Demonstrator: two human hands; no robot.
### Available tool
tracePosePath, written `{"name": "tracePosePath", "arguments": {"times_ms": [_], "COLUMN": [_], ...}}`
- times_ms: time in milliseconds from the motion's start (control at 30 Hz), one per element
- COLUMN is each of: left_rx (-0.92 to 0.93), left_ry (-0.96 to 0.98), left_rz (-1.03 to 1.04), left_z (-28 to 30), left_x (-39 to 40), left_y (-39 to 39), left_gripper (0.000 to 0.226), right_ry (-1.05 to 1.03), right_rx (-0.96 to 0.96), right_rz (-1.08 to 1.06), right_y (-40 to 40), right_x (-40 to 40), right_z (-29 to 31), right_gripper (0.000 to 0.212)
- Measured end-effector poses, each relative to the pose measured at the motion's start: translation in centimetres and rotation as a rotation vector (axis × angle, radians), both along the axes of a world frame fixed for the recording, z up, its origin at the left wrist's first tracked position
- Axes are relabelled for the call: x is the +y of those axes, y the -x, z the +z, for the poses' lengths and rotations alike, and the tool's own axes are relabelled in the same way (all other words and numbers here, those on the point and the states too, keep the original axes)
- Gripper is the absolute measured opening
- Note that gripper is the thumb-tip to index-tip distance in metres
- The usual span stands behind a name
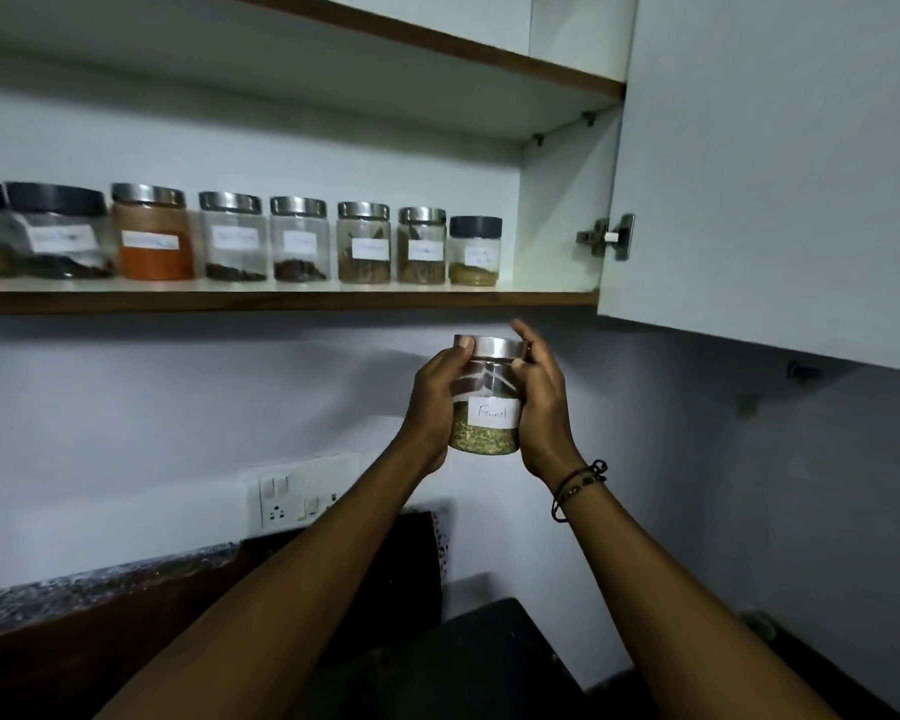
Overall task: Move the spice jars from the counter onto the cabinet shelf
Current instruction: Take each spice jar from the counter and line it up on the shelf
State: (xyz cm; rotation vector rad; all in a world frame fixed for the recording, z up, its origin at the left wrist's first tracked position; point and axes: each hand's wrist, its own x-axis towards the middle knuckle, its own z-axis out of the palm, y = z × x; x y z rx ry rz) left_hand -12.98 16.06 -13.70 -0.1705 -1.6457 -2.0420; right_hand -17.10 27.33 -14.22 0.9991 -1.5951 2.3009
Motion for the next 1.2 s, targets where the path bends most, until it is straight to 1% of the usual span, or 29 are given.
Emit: {"name": "tracePosePath", "arguments": {"times_ms": [133, 300, 433, 567, 633, 700, 800, 900, 933, 1000, 1100, 1200], "left_rx": [0.049, 0.088, 0.126, 0.164, 0.201, 0.231, 0.263, 0.297, 0.298, 0.269, 0.205, 0.188], "left_ry": [0.009, 0.042, 0.057, 0.043, 0.041, 0.044, 0.056, 0.056, 0.062, 0.094, 0.214, 0.347], "left_rz": [0.025, 0.081, 0.146, 0.186, 0.197, 0.207, 0.214, 0.255, 0.269, 0.306, 0.392, 0.449], "left_z": [1.8, 2.3, 3.1, 5.0, 6.5, 8.0, 10.3, 12.5, 13.2, 14.5, 15.5, 15.7], "left_x": [-0.7, -1.6, -2.1, -1.8, -1.6, -1.5, -1.1, -0.6, -0.4, -0.1, 0.3, 0.5], "left_y": [-1.0, -1.1, -0.4, 0.9, 1.7, 2.4, 3.7, 5.1, 5.7, 7.1, 9.3, 11.6], "left_gripper": [0.049, 0.043, 0.037, 0.036, 0.035, 0.033, 0.034, 0.033, 0.034, 0.041, 0.044, 0.047], "right_ry": [0.034, 0.036, -0.005, -0.066, -0.098, -0.127, -0.218, -0.309, -0.337, -0.361, -0.363, -0.349], "right_rx": [0.024, 0.015, 0.030, 0.129, 0.174, 0.204, 0.288, 0.375, 0.398, 0.430, 0.379, 0.351], "right_rz": [0.053, 0.071, -0.026, -0.164, -0.212, -0.222, -0.236, -0.256, -0.294, -0.371, -0.400, -0.447], "right_y": [-1.1, -1.3, -0.7, 0.3, 0.8, 1.3, 1.8, 2.9, 3.4, 4.7, 7.1, 9.8], "right_x": [-0.6, -1.4, -1.7, -1.7, -1.7, -1.5, -0.7, 0.0, 0.1, 0.4, 0.5, 0.5], "right_z": [1.9, 2.3, 2.8, 4.4, 5.8, 7.3, 9.6, 11.6, 12.3, 13.7, 14.9, 15.1], "right_gripper": [0.053, 0.050, 0.039, 0.020, 0.015, 0.021, 0.047, 0.061, 0.062, 0.058, 0.058, 0.056]}}
